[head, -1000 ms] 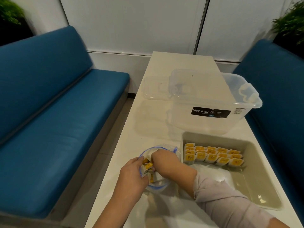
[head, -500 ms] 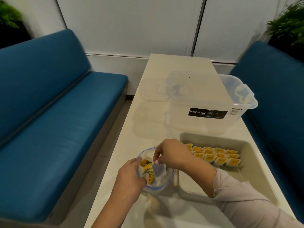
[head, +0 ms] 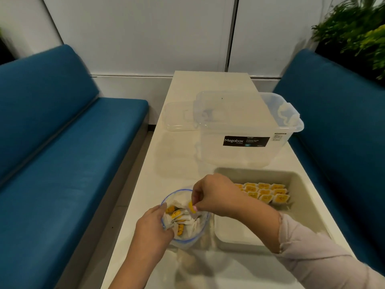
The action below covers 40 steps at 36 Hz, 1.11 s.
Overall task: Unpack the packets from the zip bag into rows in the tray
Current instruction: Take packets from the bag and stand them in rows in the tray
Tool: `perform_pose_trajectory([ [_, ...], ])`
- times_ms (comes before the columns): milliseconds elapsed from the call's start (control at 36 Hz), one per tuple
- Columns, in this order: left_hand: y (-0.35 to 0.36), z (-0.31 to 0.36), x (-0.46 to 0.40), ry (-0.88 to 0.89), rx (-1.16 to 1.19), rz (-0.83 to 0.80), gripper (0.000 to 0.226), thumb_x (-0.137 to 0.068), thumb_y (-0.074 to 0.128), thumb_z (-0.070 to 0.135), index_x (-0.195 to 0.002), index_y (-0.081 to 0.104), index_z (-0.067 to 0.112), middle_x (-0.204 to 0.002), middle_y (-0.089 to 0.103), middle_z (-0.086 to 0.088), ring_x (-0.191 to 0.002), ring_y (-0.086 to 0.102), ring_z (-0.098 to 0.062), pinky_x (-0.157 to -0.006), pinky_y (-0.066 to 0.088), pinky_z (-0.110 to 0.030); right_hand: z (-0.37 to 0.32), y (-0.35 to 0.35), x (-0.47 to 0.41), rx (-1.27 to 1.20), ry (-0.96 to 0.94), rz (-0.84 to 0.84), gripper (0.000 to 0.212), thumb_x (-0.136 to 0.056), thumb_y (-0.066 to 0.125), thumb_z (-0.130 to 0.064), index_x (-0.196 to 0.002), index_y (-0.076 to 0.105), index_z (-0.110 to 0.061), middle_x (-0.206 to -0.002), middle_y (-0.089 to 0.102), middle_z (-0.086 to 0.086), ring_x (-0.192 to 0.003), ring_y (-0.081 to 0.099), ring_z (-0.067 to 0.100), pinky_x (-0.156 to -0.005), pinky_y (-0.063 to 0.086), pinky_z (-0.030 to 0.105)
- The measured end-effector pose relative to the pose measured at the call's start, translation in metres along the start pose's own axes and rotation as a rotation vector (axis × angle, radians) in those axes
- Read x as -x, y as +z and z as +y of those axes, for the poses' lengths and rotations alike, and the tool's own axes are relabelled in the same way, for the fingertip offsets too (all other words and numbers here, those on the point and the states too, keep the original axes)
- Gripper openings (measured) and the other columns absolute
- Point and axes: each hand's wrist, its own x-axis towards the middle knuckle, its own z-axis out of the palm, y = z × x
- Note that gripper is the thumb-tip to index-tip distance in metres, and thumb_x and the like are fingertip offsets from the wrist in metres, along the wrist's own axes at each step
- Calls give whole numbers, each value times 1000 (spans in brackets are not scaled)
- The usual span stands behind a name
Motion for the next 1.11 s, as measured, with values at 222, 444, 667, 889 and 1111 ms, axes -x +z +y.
perform_pose_trajectory([
  [222,2,-3,1,-29,22,16,65,-76,68,8,-137,45,14,-134,52,2,-116,53,-15,-95,37,-16,35,-44,21,1,37,121,19,-74,70,-8,-84,62,-23,-66,55,-14,-62,52,2,-60,41,19],
  [444,4,-3,2,-39,40,20,64,-77,69,8,-136,45,15,-133,53,-1,-117,53,-17,-96,39,-21,79,-52,34,85,243,106,13,-76,74,-13,-75,67,-25,-67,59,-13,-71,56,8,-61,43,19],
  [667,5,-3,3,-46,20,22,66,-77,68,9,-138,44,14,-135,52,-1,-120,51,-17,-100,39,-23,110,-21,23,126,380,67,11,-83,68,-15,-90,71,-24,-81,64,-6,-85,61,16,-71,46,24],
  [889,6,-2,4,-52,23,25,67,-77,69,9,-138,43,15,-136,51,0,-119,52,-16,-100,40,-24,113,1,7,212,426,39,20,-86,59,-12,-94,70,-27,-95,69,-3,-89,63,19,-74,48,28],
  [1111,7,-2,4,-50,16,21,67,-78,69,11,-139,42,17,-137,50,1,-119,52,-15,-100,41,-24,112,11,-1,293,412,23,24,-84,55,-10,-95,69,-26,-98,68,2,-88,63,24,-71,45,28],
])
